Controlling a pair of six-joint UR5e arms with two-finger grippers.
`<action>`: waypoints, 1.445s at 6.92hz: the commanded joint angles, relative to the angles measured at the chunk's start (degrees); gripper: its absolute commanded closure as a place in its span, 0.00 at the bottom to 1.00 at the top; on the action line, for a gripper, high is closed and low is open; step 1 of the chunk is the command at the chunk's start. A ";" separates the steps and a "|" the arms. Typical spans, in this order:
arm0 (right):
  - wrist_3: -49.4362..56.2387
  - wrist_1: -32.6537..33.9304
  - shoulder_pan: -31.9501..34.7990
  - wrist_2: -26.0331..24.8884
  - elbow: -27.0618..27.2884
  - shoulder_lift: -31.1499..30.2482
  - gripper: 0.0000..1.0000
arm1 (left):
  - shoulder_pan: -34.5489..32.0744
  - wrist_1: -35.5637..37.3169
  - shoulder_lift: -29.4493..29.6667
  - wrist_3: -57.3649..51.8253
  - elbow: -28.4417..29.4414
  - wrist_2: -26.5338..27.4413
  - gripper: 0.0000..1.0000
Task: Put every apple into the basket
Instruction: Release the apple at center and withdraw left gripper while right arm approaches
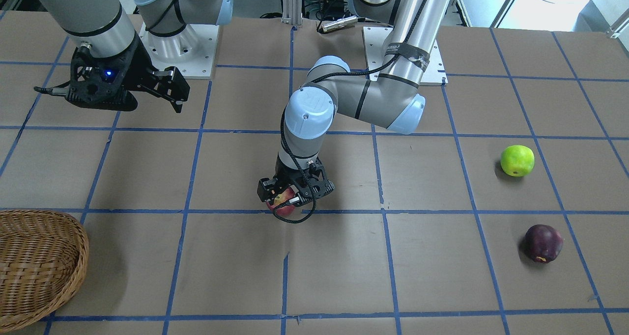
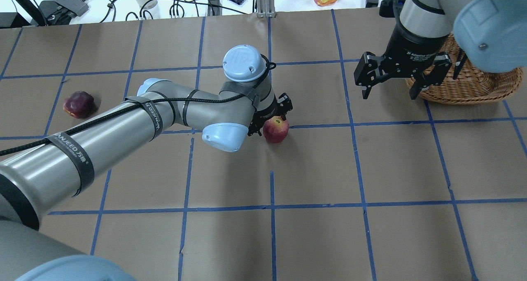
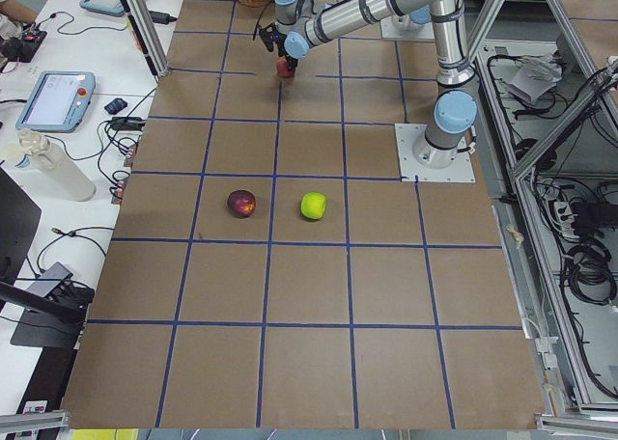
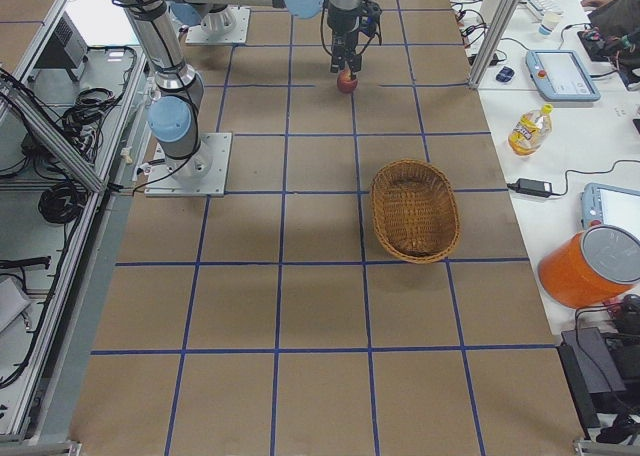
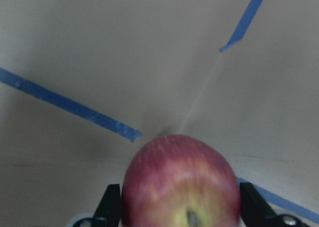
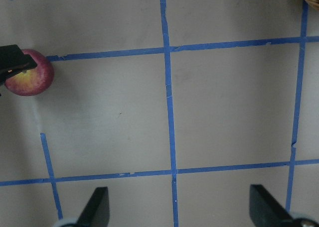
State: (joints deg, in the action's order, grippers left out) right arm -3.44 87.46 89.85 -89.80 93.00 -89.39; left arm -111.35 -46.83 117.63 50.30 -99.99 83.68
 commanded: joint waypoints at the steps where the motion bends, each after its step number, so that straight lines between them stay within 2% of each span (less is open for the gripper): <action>1: -0.59 2.51 0.06 0.16 0.78 0.09 0.00 | 2.60 -4.03 -1.07 -2.73 2.15 -0.01 0.00; 3: -5.40 5.07 0.41 0.85 0.87 1.49 0.00 | 8.65 -16.22 -4.49 -19.44 6.89 -0.01 0.00; 4: -6.39 7.52 1.37 0.95 0.87 2.72 0.00 | 13.65 -17.58 -6.60 -33.02 7.08 0.43 0.00; 6: -13.46 13.39 7.93 0.95 0.78 7.79 0.00 | 19.39 -21.36 -11.60 -47.33 4.47 1.30 0.00; 7: -20.22 17.87 11.80 1.12 0.43 11.57 0.00 | 22.63 -25.11 -14.33 -53.66 3.32 6.36 0.00; 9: -25.71 25.88 18.23 1.83 0.17 18.34 0.00 | 31.49 -27.96 -18.91 -66.16 0.16 7.46 0.00; 10: -25.74 26.09 20.08 1.83 0.16 20.37 0.00 | 34.85 -28.49 -20.32 -73.60 -2.29 8.59 0.00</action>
State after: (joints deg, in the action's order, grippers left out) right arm -27.79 111.53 107.13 -88.06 93.22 -72.15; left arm -81.08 -74.44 99.36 -15.15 -99.74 91.10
